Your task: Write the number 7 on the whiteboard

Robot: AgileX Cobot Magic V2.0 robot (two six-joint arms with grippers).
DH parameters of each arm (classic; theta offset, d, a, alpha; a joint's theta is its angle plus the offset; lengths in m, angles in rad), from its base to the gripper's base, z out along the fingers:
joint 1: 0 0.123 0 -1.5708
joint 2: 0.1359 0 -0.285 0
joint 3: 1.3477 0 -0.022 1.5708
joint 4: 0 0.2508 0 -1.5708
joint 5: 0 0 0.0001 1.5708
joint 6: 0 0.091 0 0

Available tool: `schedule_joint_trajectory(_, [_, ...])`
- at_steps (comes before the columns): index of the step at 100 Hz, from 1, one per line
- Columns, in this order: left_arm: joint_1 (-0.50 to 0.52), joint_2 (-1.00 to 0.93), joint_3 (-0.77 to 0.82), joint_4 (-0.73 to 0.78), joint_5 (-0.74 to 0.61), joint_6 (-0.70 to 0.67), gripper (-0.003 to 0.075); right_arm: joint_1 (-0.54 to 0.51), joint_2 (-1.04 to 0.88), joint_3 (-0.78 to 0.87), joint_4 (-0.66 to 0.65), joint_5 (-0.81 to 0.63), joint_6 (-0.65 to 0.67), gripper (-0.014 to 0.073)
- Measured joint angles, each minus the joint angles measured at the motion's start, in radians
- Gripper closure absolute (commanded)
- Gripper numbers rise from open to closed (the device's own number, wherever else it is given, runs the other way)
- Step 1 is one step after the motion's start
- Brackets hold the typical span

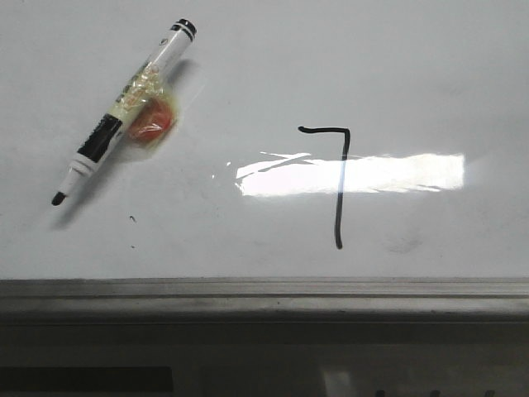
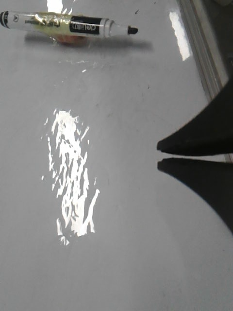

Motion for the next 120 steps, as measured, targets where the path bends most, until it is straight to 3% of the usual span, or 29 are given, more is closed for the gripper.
schedule_joint_trajectory(20, [0.036, -0.120, 0.000, 0.004, 0.163, -0.004, 0.0741, 0.000, 0.000, 0.002, 0.000, 0.000, 0.000, 0.0644])
schedule_joint_trajectory(41, [0.082, -0.159, 0.000, -0.010, 0.239, -0.005, 0.0741, 0.000, 0.000, 0.002, 0.000, 0.000, 0.000, 0.0644])
schedule_joint_trajectory(120, [0.109, -0.159, 0.000, -0.010, 0.249, -0.006, 0.0741, 0.000, 0.000, 0.002, 0.000, 0.000, 0.000, 0.0644])
